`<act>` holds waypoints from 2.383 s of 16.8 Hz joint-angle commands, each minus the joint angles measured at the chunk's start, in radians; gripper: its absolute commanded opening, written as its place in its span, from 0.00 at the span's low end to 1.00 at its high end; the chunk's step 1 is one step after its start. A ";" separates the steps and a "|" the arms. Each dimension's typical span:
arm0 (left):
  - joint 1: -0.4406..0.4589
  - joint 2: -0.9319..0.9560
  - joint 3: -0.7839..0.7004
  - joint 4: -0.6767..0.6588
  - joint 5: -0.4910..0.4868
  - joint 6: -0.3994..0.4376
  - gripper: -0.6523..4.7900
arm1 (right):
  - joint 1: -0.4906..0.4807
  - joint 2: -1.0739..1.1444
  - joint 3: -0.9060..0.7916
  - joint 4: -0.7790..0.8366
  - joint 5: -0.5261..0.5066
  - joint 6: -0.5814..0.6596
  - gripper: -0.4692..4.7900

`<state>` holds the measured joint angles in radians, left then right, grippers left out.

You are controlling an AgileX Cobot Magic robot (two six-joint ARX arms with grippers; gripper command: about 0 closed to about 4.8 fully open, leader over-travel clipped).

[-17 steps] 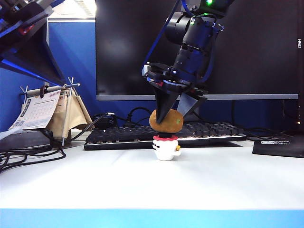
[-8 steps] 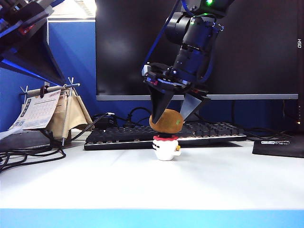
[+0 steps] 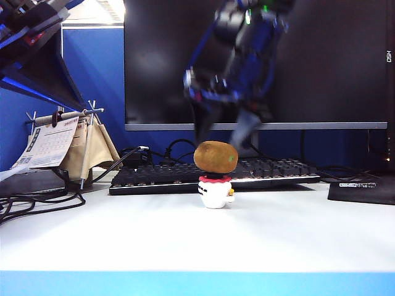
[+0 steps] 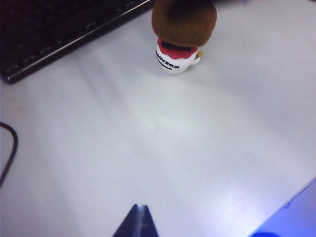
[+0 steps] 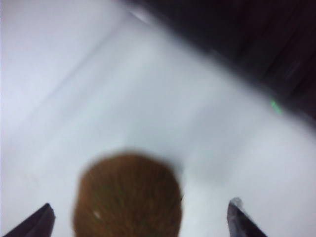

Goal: Place the kiwi on top of the doll with a flat head.

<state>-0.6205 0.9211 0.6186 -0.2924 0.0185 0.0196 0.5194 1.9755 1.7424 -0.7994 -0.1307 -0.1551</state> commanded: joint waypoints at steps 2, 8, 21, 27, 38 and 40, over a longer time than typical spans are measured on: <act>0.000 -0.056 0.005 0.011 -0.064 0.005 0.11 | -0.010 -0.104 0.044 -0.007 -0.010 -0.003 0.98; 0.006 -0.380 -0.016 -0.076 -0.067 -0.130 0.11 | -0.024 -0.465 -0.179 0.251 -0.100 0.114 0.76; 0.006 -0.823 -0.477 0.037 -0.312 -0.293 0.11 | -0.018 -1.601 -1.410 0.750 0.436 0.261 0.60; 0.006 -0.823 -0.528 -0.085 -0.275 -0.278 0.11 | -0.018 -1.706 -1.619 0.745 0.472 0.261 0.60; 0.006 -0.823 -0.536 -0.146 -0.089 -0.287 0.11 | -0.019 -1.704 -1.742 0.670 0.256 0.347 0.50; 0.006 -0.823 -0.536 -0.143 -0.085 -0.290 0.11 | -0.018 -1.704 -1.742 0.669 0.255 0.347 0.30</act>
<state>-0.6155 0.0975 0.0860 -0.4381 -0.0669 -0.2642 0.4992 0.2710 0.0078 -0.1478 0.1284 0.1905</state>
